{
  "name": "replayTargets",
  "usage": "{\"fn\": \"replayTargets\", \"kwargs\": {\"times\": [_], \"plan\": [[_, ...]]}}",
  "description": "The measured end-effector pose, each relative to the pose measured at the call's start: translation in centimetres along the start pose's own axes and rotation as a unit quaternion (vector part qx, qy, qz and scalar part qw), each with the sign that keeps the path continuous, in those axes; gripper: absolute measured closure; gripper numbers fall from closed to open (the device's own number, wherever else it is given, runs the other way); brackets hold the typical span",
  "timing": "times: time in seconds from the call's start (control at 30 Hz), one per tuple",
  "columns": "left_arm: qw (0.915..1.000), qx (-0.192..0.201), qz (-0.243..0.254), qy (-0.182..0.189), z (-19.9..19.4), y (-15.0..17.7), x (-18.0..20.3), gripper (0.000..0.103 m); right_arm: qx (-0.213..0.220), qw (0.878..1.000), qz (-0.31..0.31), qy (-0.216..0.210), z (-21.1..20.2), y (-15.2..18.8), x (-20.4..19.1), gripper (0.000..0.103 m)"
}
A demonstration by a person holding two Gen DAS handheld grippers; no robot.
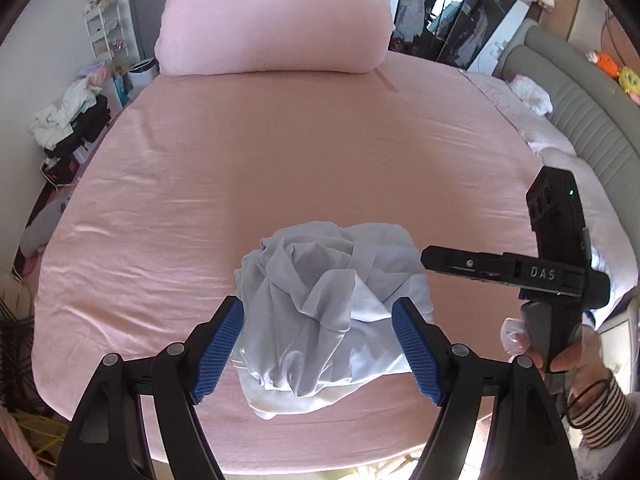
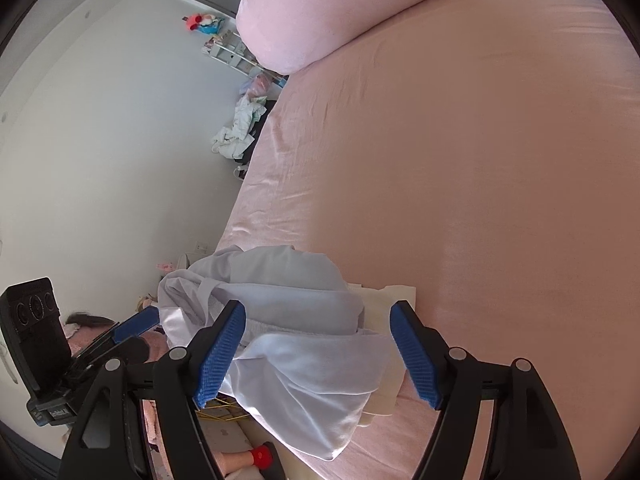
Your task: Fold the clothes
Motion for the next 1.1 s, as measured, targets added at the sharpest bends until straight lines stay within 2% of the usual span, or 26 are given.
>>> {"fn": "replayTargets", "kwargs": {"times": [0.13,0.3,0.47,0.5,0.57,0.67,0.73,0.83,0.87,0.97,1.03,1.07,1.1], "plan": [[0.9995,-0.02,0.022,-0.012,1.9,-0.6,0.5,0.027,0.003,1.0,0.005,-0.002,-0.4,0.5,1.0,0.029],[0.9991,-0.013,-0.037,0.013,3.0,-2.0,-0.7,0.027,-0.003,1.0,0.013,0.001,0.1,0.7,1.8,0.029],[0.9972,-0.011,-0.065,-0.034,4.0,-2.6,-2.7,0.027,-0.003,1.0,0.005,-0.009,1.1,0.6,1.4,0.029],[0.9955,-0.017,-0.086,-0.037,4.4,-2.6,-3.6,0.027,-0.001,1.0,0.005,-0.002,1.3,0.4,1.4,0.029],[0.9904,-0.022,-0.135,-0.02,5.0,-2.3,-5.5,0.027,0.004,1.0,0.006,0.011,1.9,0.1,1.4,0.03],[0.9794,-0.033,-0.199,-0.008,6.4,-1.1,-8.0,0.027,0.006,1.0,0.008,0.0,2.7,-0.3,0.9,0.039],[0.9678,-0.046,-0.247,0.014,7.5,0.1,-9.5,0.026,0.002,1.0,0.003,0.006,3.4,-0.5,0.5,0.04],[0.9461,-0.05,-0.315,0.054,8.6,1.9,-11.1,0.025,-0.018,1.0,0.009,0.022,4.9,-0.8,0.2,0.04],[0.9422,-0.051,-0.326,0.057,8.9,2.5,-11.4,0.02,-0.03,0.999,0.019,0.024,5.4,-0.9,0.3,0.04],[0.9482,-0.051,-0.313,0.02,9.2,3.6,-11.7,0.004,-0.071,0.996,0.049,0.031,7.3,-0.6,1.0,0.04],[0.9506,-0.046,-0.307,0.011,9.1,4.1,-11.9,0.001,-0.086,0.994,0.055,0.03,8.2,-0.3,1.1,0.039],[0.949,-0.046,-0.312,0.012,9.2,4.4,-12.1,0.0,-0.085,0.995,0.043,0.04,8.4,-0.3,0.9,0.037],[0.9432,-0.051,-0.328,0.02,9.5,4.9,-12.4,0.0,-0.084,0.995,0.03,0.05,8.5,-0.2,0.6,0.035]]}}
Point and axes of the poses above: each gripper's, at about its wrist camera, not at the fingertips, and z roughly the way its jaws point, x to its right, y to its underside, the point moved 4 cm from there along z, roughly the way its jaws point
